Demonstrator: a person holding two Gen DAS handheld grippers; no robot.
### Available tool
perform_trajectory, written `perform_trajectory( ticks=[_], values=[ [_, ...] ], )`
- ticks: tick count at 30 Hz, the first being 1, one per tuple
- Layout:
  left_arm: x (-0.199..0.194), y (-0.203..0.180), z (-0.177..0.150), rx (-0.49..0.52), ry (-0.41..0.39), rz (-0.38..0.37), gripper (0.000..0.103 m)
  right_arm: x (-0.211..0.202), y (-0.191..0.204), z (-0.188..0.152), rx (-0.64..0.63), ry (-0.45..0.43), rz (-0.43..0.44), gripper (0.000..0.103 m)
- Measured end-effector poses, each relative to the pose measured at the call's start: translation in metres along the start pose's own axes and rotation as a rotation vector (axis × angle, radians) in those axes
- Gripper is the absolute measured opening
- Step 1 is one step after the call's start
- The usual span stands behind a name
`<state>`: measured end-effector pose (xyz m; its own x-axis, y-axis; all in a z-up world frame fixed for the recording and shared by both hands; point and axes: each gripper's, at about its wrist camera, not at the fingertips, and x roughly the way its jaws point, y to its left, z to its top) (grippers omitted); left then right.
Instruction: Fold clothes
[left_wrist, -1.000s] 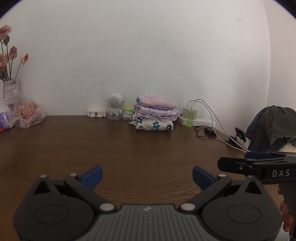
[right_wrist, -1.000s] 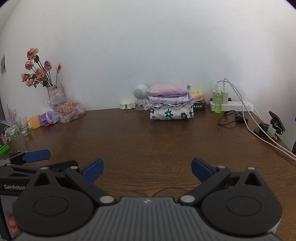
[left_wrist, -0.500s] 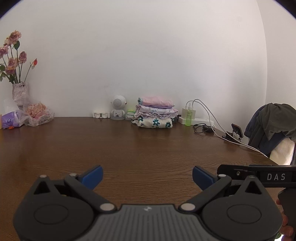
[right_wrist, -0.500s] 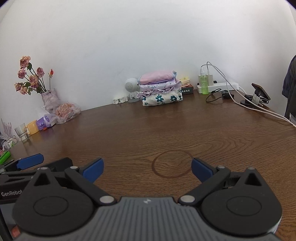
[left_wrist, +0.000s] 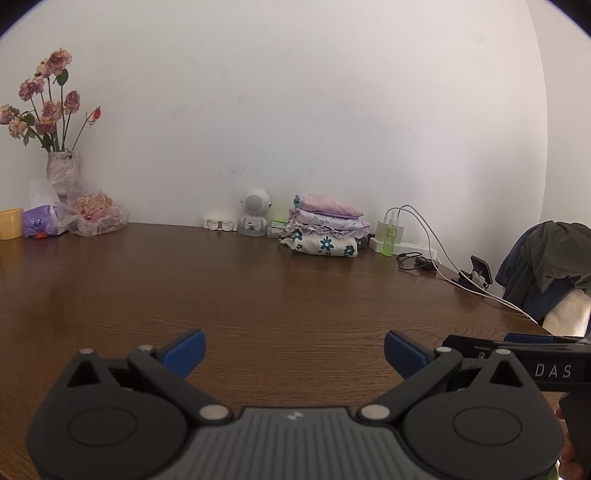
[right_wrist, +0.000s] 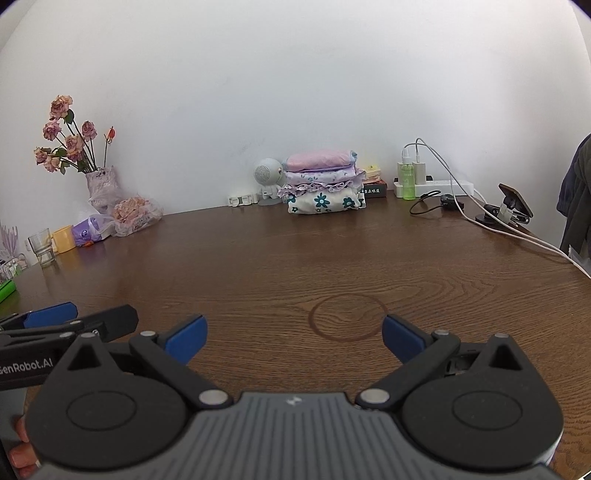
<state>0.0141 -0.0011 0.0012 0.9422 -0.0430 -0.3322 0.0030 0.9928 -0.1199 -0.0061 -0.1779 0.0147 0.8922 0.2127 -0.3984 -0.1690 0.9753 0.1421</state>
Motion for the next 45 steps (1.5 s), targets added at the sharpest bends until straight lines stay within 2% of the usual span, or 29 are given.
perform_trajectory(
  ticks=[45],
  values=[
    [0.0076, 0.002, -0.005, 0.004, 0.021, 0.011, 0.103, 0.0065, -0.0013, -0.0061, -0.013, 0.021, -0.002, 0.103]
  ],
)
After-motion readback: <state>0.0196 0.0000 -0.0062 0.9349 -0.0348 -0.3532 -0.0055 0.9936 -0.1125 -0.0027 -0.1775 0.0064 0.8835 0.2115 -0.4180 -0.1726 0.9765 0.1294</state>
